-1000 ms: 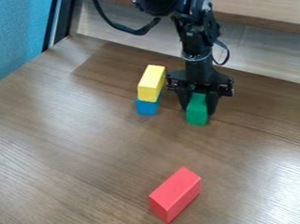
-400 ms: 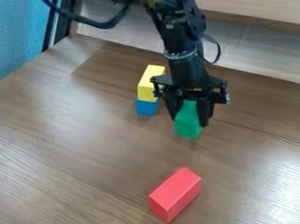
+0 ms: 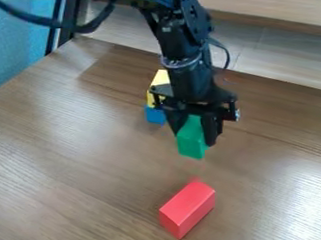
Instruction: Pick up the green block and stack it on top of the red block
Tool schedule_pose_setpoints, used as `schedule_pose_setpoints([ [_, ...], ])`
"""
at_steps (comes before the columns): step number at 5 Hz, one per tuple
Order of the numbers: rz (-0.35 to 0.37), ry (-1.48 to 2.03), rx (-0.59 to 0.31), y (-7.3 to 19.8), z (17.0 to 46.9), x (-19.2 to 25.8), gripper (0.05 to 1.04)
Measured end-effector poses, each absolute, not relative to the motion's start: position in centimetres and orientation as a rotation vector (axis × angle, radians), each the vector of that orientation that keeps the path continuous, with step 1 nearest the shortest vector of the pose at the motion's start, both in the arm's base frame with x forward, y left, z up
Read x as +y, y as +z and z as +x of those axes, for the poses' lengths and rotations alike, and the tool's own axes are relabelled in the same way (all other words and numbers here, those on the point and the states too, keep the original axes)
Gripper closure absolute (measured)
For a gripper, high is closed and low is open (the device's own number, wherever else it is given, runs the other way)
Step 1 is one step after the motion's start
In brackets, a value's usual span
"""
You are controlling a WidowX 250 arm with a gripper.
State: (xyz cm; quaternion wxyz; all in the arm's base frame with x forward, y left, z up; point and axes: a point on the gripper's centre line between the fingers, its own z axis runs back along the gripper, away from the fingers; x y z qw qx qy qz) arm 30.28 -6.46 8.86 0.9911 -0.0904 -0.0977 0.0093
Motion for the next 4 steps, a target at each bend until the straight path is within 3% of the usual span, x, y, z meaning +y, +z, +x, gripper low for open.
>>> schedule_pose_setpoints([
  [4,-0.130,-0.110,-0.186,8.6,25.1,-7.8,0.497],
])
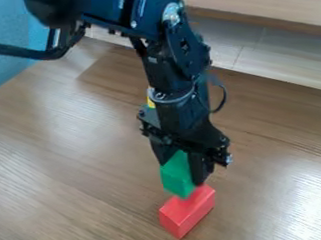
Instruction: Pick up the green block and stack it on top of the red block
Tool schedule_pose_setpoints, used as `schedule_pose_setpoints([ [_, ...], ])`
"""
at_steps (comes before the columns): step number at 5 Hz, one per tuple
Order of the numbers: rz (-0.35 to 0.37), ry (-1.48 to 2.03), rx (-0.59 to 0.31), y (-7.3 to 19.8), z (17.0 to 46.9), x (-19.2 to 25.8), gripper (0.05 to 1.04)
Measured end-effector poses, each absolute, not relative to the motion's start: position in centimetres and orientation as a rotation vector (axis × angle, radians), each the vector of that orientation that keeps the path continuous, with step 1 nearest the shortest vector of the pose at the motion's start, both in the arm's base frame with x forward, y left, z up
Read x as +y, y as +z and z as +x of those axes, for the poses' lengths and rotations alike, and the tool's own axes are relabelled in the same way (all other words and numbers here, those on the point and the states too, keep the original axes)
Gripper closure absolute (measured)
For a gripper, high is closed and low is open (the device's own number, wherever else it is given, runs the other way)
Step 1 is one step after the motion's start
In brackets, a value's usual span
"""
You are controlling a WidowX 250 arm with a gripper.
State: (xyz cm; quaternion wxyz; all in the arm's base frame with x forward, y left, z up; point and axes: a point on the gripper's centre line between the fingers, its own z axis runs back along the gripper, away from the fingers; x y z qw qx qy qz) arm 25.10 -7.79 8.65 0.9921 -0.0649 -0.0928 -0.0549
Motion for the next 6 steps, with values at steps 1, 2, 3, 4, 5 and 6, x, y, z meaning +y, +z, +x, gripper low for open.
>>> schedule_pose_setpoints([
  [1,-0.129,-0.119,-0.185,8.6,24.2,-7.6,0.497],
  [2,-0.124,-0.135,-0.170,8.2,23.6,-7.8,0.497],
  [3,-0.121,-0.135,-0.167,8.0,23.4,-7.7,0.497],
  [4,-0.121,-0.149,-0.171,8.0,23.4,-8.0,0.497],
  [5,-0.122,-0.150,-0.178,8.0,23.5,-8.1,0.497],
  [6,-0.120,-0.155,-0.162,7.4,23.4,-8.4,0.497],
])
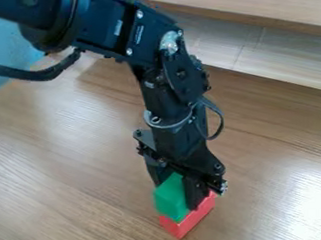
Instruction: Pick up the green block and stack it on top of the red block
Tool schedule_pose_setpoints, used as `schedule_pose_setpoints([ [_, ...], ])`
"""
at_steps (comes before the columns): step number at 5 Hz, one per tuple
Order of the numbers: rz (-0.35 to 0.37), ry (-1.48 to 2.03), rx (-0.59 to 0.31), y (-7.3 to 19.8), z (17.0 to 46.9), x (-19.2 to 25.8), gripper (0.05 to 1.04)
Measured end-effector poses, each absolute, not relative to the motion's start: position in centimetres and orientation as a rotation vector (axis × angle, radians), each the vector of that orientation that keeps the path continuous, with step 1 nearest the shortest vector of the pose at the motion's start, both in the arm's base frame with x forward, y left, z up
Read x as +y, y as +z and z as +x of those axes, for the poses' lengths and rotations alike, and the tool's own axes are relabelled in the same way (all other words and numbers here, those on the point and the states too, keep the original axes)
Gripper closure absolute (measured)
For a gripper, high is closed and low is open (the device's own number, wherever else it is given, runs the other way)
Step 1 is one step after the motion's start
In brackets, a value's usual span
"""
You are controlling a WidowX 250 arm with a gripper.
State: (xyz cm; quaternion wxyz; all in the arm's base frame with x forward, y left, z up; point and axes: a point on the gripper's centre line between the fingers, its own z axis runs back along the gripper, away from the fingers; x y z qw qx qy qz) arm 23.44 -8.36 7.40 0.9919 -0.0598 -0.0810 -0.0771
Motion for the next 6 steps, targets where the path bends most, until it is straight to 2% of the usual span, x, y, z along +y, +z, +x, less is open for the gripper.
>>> schedule_pose_setpoints([
  [1,-0.113,-0.158,-0.153,7.1,23.5,-8.3,0.391],
  [2,-0.105,-0.173,-0.130,6.6,23.3,-8.2,0.135],
  [3,-0.105,-0.178,-0.134,6.6,23.3,-8.5,0.081],
  [4,-0.100,-0.186,-0.131,6.6,23.2,-8.4,0.084],
  [6,-0.137,-0.172,-0.182,9.1,24.2,-8.8,0.084],
])
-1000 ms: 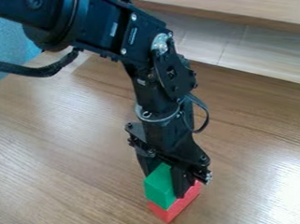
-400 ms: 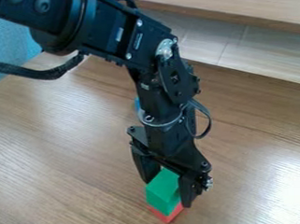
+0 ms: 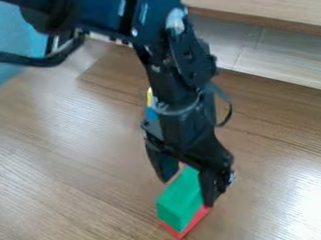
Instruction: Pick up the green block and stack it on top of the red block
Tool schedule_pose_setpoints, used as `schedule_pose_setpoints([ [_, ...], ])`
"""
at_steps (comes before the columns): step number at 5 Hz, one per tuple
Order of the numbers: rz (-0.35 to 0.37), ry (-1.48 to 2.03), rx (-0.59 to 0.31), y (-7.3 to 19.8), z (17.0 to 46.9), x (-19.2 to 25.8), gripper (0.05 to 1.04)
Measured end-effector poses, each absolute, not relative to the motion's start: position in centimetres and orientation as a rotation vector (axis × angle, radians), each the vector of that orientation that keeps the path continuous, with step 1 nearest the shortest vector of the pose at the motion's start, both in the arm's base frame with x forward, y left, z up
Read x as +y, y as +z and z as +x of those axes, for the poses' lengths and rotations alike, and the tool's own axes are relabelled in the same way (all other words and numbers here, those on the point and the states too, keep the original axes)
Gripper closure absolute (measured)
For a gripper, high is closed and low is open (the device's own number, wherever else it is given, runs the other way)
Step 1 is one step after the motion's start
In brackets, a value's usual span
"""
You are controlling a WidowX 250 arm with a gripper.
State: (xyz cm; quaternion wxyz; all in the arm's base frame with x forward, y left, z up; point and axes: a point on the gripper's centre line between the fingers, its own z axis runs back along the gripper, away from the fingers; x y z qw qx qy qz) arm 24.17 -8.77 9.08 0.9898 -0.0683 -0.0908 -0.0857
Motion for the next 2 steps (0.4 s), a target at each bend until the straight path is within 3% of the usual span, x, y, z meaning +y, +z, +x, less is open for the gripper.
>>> schedule_pose_setpoints([
  [2,-0.172,-0.149,-0.227,11.5,25.7,-8.7,0.084],
])
